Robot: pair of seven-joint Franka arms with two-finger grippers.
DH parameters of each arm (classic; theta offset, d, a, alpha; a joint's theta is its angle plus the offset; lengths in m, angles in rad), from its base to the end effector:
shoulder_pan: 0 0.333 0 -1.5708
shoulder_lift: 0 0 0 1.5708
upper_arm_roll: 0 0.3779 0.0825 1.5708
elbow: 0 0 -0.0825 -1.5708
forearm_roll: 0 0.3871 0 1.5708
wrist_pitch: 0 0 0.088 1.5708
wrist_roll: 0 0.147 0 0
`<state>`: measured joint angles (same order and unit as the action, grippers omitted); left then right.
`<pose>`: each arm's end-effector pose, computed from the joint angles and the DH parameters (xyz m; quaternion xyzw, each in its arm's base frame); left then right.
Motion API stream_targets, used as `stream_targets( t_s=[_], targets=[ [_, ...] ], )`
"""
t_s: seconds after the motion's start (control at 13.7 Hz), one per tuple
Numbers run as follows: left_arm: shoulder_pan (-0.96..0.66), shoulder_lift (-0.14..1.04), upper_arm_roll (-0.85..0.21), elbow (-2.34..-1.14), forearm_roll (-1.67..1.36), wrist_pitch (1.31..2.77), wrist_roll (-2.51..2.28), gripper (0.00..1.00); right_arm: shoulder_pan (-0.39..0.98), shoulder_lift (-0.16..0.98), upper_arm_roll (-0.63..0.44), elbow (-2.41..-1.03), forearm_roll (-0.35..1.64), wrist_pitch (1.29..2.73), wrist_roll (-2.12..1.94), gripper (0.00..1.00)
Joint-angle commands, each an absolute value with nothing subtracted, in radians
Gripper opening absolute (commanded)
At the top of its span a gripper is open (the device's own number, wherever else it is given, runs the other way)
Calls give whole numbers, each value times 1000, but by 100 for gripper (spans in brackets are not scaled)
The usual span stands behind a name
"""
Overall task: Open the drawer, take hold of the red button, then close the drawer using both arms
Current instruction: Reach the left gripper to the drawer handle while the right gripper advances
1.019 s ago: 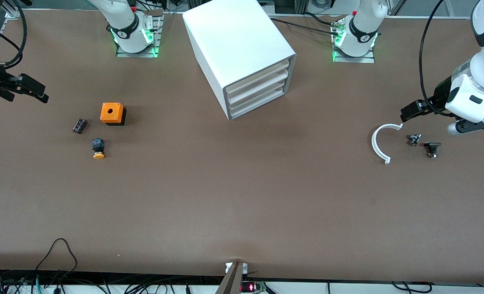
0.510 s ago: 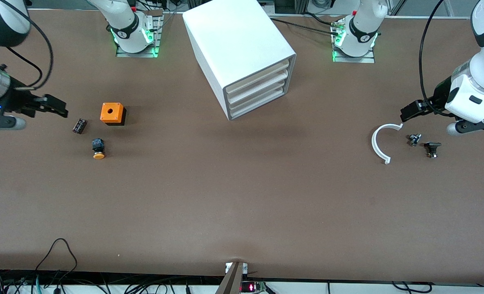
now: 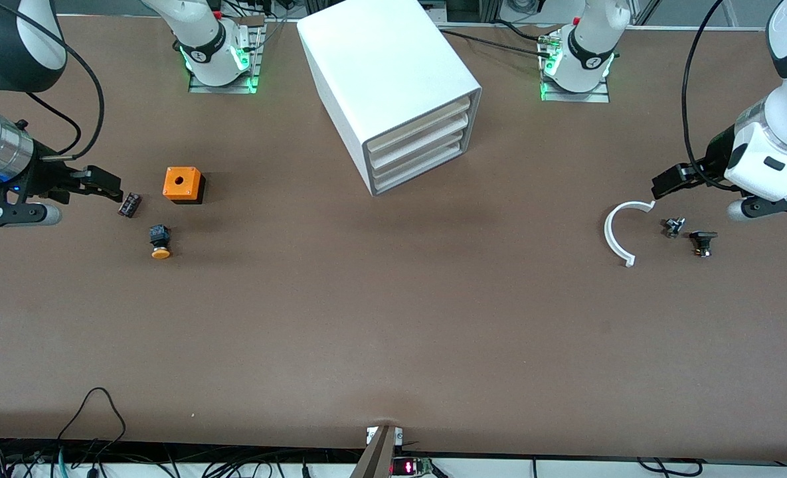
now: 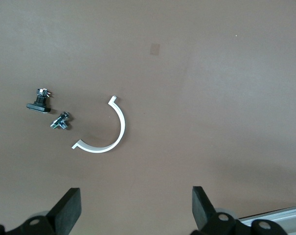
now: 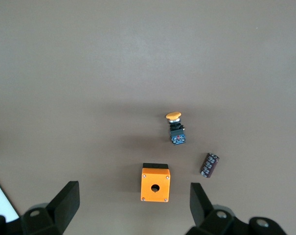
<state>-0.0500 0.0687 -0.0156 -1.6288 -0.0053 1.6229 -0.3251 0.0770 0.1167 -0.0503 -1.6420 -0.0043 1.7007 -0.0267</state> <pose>0.5782 -0.0384 0.5841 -0.9909 -0.1295 0.0372 0.0041 0.6007 0.0170 0.5557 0.9992 0.0271 -0.0289 0.0051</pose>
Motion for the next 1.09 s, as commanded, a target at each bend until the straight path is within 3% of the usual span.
stream_targets(
  t_s=[0.0,0.29,0.58,1.02],
  targets=[
    [-58,71,-6,-1597,9,1595,-308,100,80,137,-48,-1612,-2,1681,-52,100],
    [-72,74,-21,-1617,2,1592,-301,100,121,133,-48,-1602,-2,1681,-54,100],
    [-75,202,-130,-1667,-24,1540,-301,100,137,135,-48,-1591,-6,1681,-60,100],
    [-77,282,-185,-1948,-484,1678,-260,100,159,135,-46,-1575,-6,1686,-93,100]
  ],
)
